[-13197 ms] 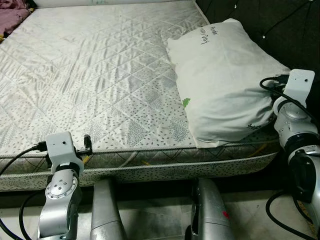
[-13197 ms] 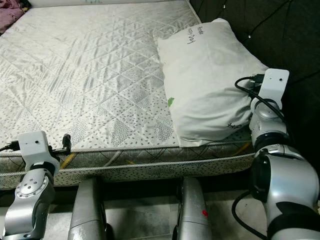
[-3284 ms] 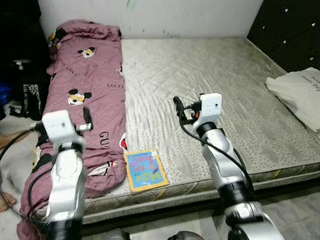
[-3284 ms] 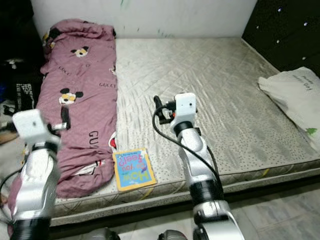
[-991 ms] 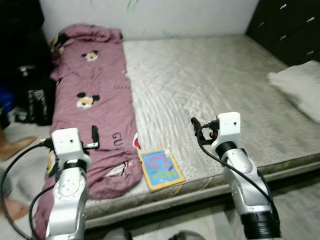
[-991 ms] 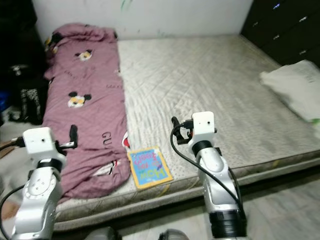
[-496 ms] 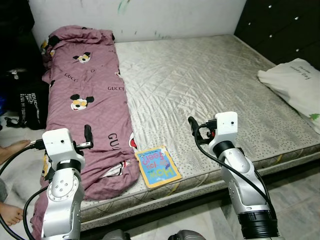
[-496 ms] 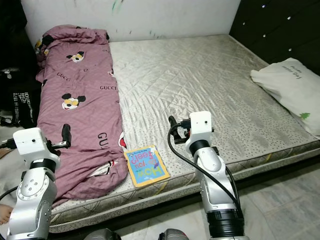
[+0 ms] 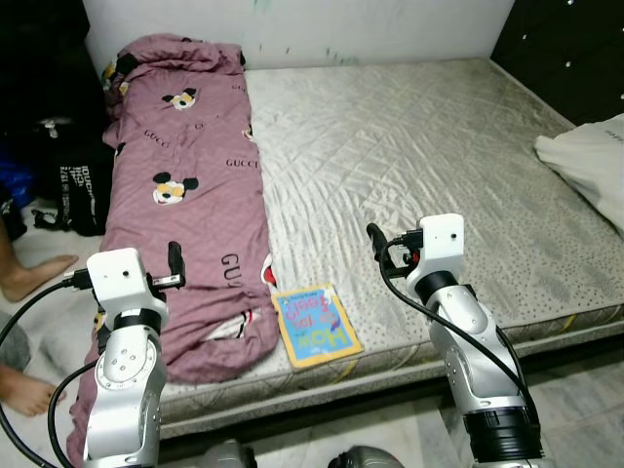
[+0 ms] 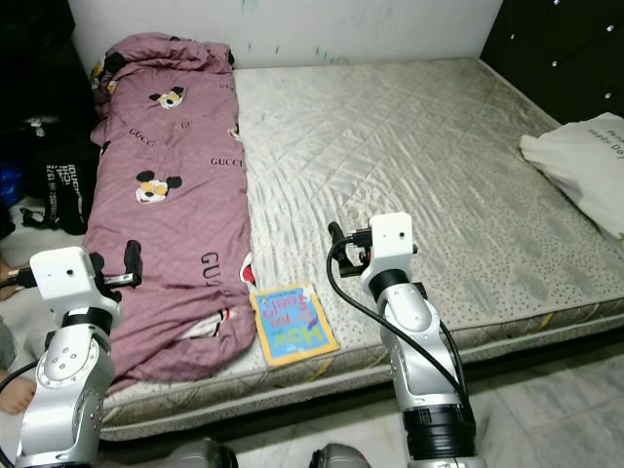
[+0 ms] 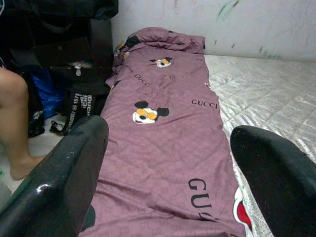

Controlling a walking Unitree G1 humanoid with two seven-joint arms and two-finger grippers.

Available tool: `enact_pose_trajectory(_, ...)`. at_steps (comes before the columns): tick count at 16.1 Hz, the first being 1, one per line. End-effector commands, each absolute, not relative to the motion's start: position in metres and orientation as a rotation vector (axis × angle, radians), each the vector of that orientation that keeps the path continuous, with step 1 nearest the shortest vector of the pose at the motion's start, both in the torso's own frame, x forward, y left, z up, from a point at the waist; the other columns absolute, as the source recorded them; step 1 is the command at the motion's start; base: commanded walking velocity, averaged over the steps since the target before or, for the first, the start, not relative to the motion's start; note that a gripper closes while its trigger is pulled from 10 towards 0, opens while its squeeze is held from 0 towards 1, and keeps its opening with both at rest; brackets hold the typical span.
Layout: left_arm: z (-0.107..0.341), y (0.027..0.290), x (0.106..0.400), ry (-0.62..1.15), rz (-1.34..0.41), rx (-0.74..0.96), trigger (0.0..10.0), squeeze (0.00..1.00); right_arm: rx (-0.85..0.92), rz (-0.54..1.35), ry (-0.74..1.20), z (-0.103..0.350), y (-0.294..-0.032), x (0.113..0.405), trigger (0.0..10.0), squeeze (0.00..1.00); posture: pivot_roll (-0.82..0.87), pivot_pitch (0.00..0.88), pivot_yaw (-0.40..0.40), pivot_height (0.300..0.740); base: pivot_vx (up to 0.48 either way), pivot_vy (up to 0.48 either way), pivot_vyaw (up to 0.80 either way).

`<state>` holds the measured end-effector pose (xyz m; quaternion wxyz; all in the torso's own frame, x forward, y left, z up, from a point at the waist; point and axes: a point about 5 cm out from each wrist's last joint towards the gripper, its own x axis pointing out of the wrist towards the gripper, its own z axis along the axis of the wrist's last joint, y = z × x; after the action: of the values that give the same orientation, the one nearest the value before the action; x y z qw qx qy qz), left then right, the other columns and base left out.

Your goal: Clean up the room

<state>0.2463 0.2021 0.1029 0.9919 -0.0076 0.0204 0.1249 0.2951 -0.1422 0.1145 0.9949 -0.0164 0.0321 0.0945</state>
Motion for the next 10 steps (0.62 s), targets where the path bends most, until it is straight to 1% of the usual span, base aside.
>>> enact_pose_trajectory(1, 0.1031, 0.2026, 0.2465, 0.044, 0.254, -0.004, 10.0, 0.00, -0.032, 0.182, 0.065, 0.1142, -0.1440, 0.2957, 10.0, 0.00, -0.09, 0.000, -0.041, 0.662, 0.000, 0.000, 0.00)
enact_pose_trajectory(3, 0.1034, 0.2037, 0.2464, 0.043, 0.269, -0.009, 10.0, 0.00, -0.035, 0.182, 0.064, 0.1146, -0.1442, 0.2961, 10.0, 0.00, -0.09, 0.000, -0.042, 0.644, 0.000, 0.000, 0.00)
enact_pose_trajectory(6, 0.1034, 0.2085, 0.2450, 0.042, 0.315, -0.013, 10.0, 0.00, -0.036, 0.182, 0.068, 0.1141, -0.1445, 0.2966, 10.0, 0.00, -0.09, 0.000, -0.046, 0.644, 0.000, 0.000, 0.00)
enact_pose_trajectory(10, 0.1019, 0.2110, 0.2440, 0.052, 0.334, -0.025, 10.0, 0.00, -0.036, 0.188, 0.070, 0.1139, -0.1439, 0.2975, 10.0, 0.00, -0.09, 0.000, -0.050, 0.644, 0.000, 0.000, 0.00)
